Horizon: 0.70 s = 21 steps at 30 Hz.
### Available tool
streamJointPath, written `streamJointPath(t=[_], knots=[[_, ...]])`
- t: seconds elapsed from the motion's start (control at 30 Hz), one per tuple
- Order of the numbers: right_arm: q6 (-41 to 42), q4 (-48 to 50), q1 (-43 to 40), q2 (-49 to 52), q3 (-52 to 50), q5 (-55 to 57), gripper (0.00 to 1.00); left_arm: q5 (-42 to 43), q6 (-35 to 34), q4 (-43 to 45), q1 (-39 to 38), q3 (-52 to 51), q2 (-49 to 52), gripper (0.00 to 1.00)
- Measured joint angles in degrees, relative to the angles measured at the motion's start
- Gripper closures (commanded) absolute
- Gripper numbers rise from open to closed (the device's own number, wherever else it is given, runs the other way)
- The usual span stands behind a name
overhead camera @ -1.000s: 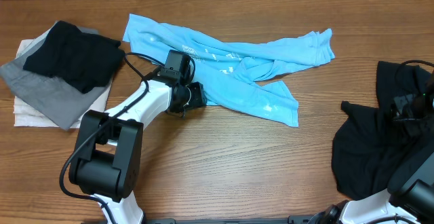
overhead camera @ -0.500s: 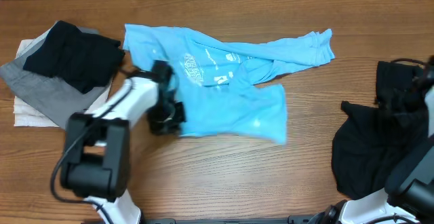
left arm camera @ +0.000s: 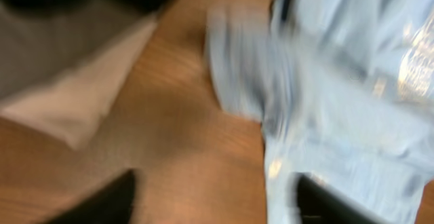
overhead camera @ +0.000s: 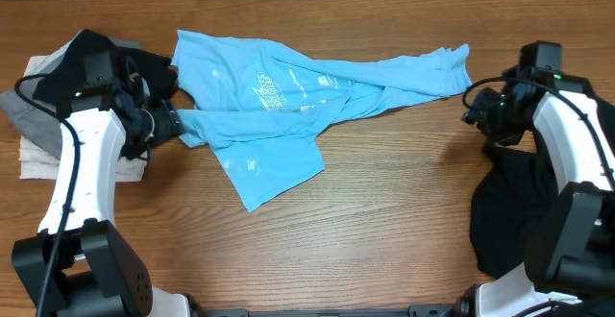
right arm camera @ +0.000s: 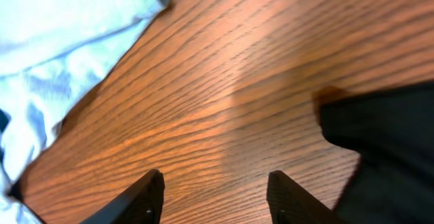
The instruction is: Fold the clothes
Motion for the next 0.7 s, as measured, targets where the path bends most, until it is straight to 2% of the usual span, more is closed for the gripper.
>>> streamJointPath(t=[0.17, 0.3, 0.43, 0.53, 0.7], knots=[[-0.59, -0.11, 1.42, 0.00, 0.00, 0.66, 0.44, 3.19, -0.02, -8.44, -2.16, -1.20, 0.00, 0.00], [-0.79, -0.28, 1.40, 0.00, 0.00, 1.03, 0.44, 5.20, -0.28, -6.69, -5.20, -5.86, 0.00, 0.00], [-0.87, -0.37, 1.40, 0.00, 0.00, 1.07, 0.44, 6.27, -1.49, 4.70, -9.29, -13.42, 0.00, 0.16], [-0.98, -0.48, 1.40, 0.00, 0.00, 1.09, 0.44, 6.80, -3.48, 14.14, -12.24, -18.69, 0.09, 0.19], [-0.98, -0.72, 1.40, 0.00, 0.00, 1.07, 0.44, 6.62, -6.71, 23.06, -14.51, -24.68, 0.11, 0.22]])
